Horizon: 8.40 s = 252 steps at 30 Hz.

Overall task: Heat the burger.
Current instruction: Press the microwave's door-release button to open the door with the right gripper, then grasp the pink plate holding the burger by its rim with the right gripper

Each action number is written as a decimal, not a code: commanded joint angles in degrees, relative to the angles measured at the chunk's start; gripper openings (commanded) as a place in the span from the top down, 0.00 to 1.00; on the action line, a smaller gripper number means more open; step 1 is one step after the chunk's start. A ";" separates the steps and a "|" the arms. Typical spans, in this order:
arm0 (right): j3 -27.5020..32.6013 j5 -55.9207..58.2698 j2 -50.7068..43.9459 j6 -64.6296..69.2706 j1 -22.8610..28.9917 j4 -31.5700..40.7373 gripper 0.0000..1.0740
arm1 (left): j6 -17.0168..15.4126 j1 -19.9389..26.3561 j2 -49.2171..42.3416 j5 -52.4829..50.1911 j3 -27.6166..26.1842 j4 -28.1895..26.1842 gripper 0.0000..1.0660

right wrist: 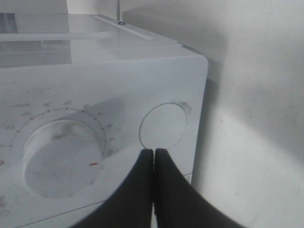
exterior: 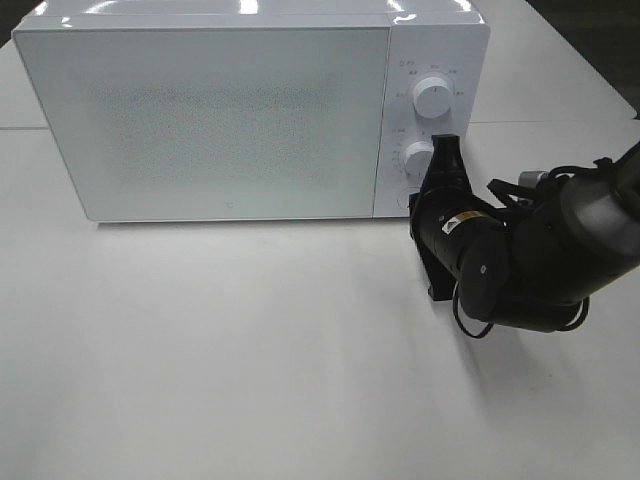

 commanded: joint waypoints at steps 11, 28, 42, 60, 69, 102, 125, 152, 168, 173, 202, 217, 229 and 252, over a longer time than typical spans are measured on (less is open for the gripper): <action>-4.30 0.86 4.07 1.66 -0.40 -1.32 1.00 | 0.00 0.17 -1.26 -0.57 0.11 -0.11 0.06; -7.22 -0.69 6.76 -0.46 -0.97 2.92 1.00 | 0.00 0.17 -1.26 -0.57 0.11 0.00 0.06; -10.03 -2.01 7.56 -1.66 -1.66 2.41 1.00 | 0.00 0.17 -1.26 -0.57 0.11 0.00 0.06; -17.30 -7.79 7.56 -8.02 -5.84 -0.40 1.00 | 0.00 0.17 -1.26 -0.57 0.11 0.00 0.06; -18.33 -7.68 7.56 -8.31 -6.19 -0.92 1.00 | 0.00 0.17 -1.26 -0.57 0.11 0.00 0.06; -9.85 1.66 2.06 -7.51 -2.75 2.18 1.00 | 0.00 0.17 -1.26 -0.57 0.11 0.00 0.06; -2.35 34.03 -14.55 -33.98 -3.38 1.20 1.00 | 0.00 0.17 -1.26 -0.57 0.11 0.00 0.06; -11.52 82.51 -24.24 -69.04 -5.67 -21.94 1.00 | 0.00 0.17 -1.26 -0.57 0.11 0.00 0.06; -23.03 106.91 -24.24 -111.04 -5.61 -32.20 1.00 | 0.00 0.17 -1.26 -0.57 0.11 0.00 0.06; -23.03 106.51 -24.24 -123.19 -5.61 -33.86 0.99 | 0.00 0.17 -1.26 -0.57 0.11 0.00 0.06; -23.03 92.53 -23.38 -155.44 -5.44 -35.98 0.12 | 0.00 0.17 -1.26 -0.57 0.11 0.00 0.06; -23.20 81.02 -22.86 -152.75 -0.74 -42.80 0.14 | 0.00 0.17 -1.26 -0.57 0.11 0.00 0.06; -30.08 79.30 -15.07 -151.09 1.72 -45.49 0.16 | 0.00 0.17 -1.26 -0.57 0.11 0.00 0.06; -44.12 79.07 -1.38 -147.19 2.52 -46.75 0.20 | 0.00 0.17 -1.26 -0.57 0.11 0.00 0.06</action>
